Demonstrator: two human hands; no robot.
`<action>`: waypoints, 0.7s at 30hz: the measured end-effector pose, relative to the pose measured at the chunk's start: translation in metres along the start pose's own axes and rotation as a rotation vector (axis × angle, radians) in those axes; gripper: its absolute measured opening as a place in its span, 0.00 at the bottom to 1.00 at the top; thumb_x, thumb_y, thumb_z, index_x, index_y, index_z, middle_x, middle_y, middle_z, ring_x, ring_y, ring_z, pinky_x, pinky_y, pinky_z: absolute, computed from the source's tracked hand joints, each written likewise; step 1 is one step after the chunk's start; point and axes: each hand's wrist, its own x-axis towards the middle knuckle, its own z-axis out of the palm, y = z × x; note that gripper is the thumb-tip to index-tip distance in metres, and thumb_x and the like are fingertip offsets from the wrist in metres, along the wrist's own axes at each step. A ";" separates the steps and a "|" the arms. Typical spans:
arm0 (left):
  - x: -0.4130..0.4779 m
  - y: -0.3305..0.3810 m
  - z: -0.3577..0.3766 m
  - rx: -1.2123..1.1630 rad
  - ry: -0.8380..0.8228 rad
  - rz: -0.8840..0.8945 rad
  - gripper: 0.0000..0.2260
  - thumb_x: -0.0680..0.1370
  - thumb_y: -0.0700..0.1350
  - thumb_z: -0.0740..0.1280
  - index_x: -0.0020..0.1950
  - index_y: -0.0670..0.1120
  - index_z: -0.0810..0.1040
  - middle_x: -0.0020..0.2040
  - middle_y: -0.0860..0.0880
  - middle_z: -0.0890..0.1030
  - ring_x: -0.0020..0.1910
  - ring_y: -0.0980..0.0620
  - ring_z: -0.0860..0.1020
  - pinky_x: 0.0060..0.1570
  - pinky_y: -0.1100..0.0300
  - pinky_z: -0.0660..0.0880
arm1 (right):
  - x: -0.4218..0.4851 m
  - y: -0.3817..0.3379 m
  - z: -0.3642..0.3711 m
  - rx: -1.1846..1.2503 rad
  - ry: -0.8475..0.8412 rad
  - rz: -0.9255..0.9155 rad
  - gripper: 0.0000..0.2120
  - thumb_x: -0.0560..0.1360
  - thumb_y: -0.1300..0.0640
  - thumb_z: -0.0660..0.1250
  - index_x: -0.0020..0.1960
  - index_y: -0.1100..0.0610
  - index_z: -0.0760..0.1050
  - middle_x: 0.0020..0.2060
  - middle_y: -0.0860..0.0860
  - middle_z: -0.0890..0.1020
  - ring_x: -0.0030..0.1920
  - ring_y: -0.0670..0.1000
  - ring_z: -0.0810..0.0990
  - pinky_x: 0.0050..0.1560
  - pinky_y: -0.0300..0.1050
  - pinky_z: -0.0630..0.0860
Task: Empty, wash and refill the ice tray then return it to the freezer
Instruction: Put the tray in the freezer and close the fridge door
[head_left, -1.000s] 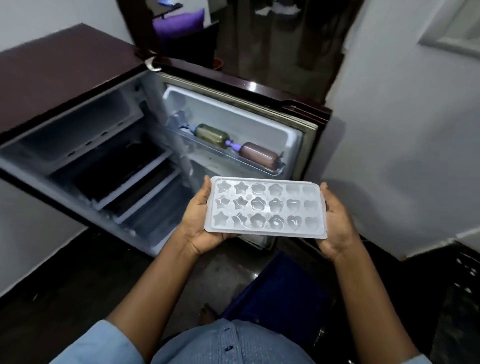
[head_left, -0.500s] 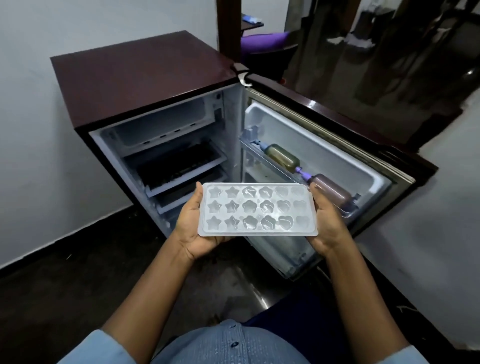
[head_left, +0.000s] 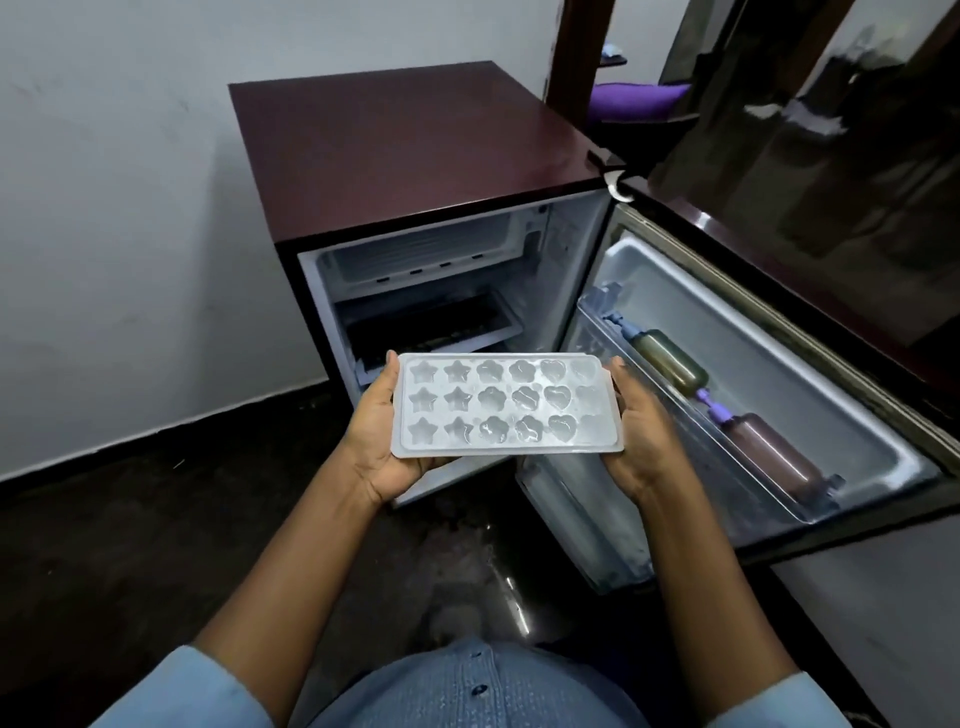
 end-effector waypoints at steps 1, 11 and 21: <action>0.000 0.004 -0.002 0.004 0.020 0.015 0.37 0.83 0.71 0.52 0.76 0.44 0.75 0.71 0.38 0.80 0.69 0.36 0.80 0.57 0.39 0.81 | 0.005 0.001 0.005 -0.007 -0.005 -0.003 0.25 0.86 0.44 0.59 0.68 0.64 0.78 0.59 0.63 0.85 0.59 0.64 0.85 0.52 0.60 0.84; 0.009 0.023 -0.008 0.033 0.331 0.188 0.27 0.87 0.61 0.53 0.66 0.44 0.82 0.61 0.40 0.86 0.56 0.40 0.86 0.46 0.48 0.85 | 0.070 0.004 0.044 -0.170 -0.069 -0.060 0.17 0.83 0.56 0.65 0.64 0.69 0.75 0.49 0.63 0.83 0.47 0.62 0.83 0.40 0.53 0.82; 0.051 0.029 0.007 0.048 0.735 0.336 0.22 0.83 0.51 0.55 0.62 0.41 0.84 0.55 0.41 0.88 0.53 0.39 0.87 0.49 0.45 0.84 | 0.136 -0.021 0.056 -0.180 -0.253 0.004 0.08 0.82 0.64 0.62 0.58 0.59 0.78 0.44 0.55 0.86 0.42 0.53 0.85 0.39 0.44 0.82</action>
